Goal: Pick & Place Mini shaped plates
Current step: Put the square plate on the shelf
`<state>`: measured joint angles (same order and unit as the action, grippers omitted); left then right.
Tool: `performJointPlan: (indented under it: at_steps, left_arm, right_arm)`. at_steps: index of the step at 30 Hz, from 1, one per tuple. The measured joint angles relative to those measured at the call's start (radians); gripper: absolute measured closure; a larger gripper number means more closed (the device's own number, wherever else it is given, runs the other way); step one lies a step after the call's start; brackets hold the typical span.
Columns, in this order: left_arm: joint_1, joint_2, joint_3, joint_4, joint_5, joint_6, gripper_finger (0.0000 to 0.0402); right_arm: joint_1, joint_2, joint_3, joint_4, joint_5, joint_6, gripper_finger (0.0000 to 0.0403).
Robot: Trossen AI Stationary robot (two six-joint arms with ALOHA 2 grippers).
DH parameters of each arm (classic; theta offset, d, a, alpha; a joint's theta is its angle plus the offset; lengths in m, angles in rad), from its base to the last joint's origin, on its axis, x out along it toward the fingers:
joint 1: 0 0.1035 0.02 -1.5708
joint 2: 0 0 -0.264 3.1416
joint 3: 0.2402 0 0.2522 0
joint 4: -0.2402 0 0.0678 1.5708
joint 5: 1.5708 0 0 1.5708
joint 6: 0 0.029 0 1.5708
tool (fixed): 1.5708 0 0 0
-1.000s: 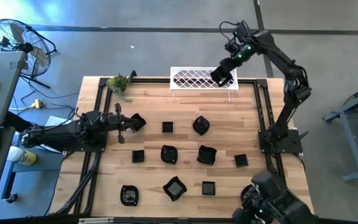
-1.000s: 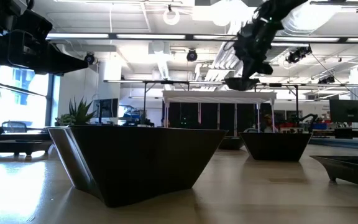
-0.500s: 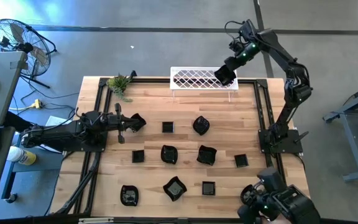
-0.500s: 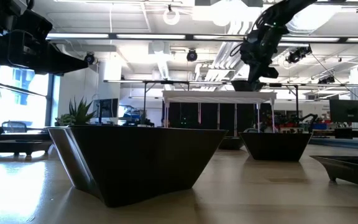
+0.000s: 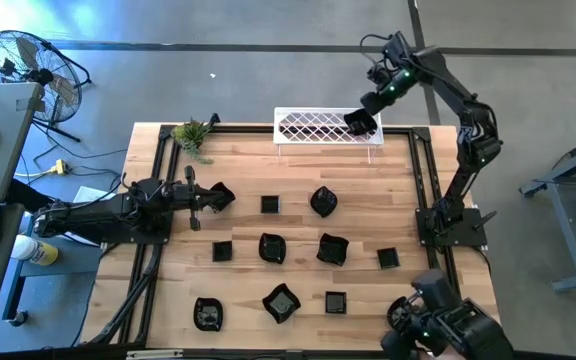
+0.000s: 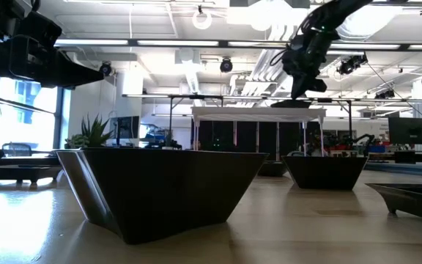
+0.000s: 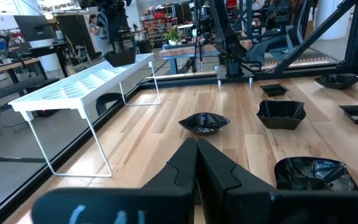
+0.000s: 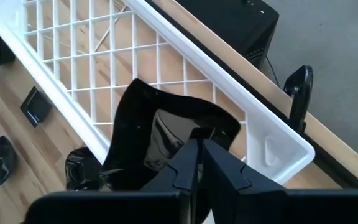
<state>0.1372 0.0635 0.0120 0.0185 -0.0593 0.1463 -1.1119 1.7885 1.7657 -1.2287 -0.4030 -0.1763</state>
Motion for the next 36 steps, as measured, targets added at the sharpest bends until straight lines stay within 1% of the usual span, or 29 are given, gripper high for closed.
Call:
performJointPlan:
  at_steps: [5, 8, 12, 15, 19, 26, 31, 34, 36]
  left_arm:
    - [0.0, 0.0, 0.0, 0.0, 0.005, 0.0, 0.0401]
    - [0.0, 0.0, 0.0, 0.0, 0.005, 0.0, 0.0401]
    - [0.0, 0.0, 0.0, -0.001, 0.005, -0.003, 0.0401]
    - [0.0, 0.0, 0.0, -0.001, 0.003, -0.072, 0.0401]
    - [0.0, 0.0, 0.0, -0.001, -0.008, -0.14, 0.0401]
    - [0.0, 0.0, 0.0, 0.0, -0.011, -0.198, 0.0401]
    - [0.0, 0.0, 0.0, 0.0, -0.014, -0.24, 0.0401]
    - [0.0, 0.0, 0.0, 0.004, -0.04, -0.259, 0.0401]
    - [0.0, 0.0, 0.0, 0.007, -0.048, -0.261, 0.0401]
  right_arm:
    - [0.002, 0.0, 0.0, 0.005, 0.049, -0.008, 0.0374]
    - [0.011, -0.018, -0.002, -0.034, 0.058, -0.019, 0.0376]
    - [0.068, -0.102, -0.002, -0.058, 0.088, -0.045, 0.0397]
    - [0.148, -0.203, -0.057, 0.013, 0.119, -0.036, 0.0398]
    - [0.289, -0.373, -0.229, 0.227, 0.149, 0.03, 0.0401]
    - [0.587, -0.637, -0.624, 0.681, 0.31, 0.176, 0.0397]
    - [0.794, -0.744, -0.861, 0.973, 0.45, 0.177, 0.0401]
    - [0.886, -0.774, -0.975, 1.13, 0.514, 0.177, 0.0398]
    - [0.933, -0.783, -1.04, 1.224, 0.533, 0.177, 0.0397]
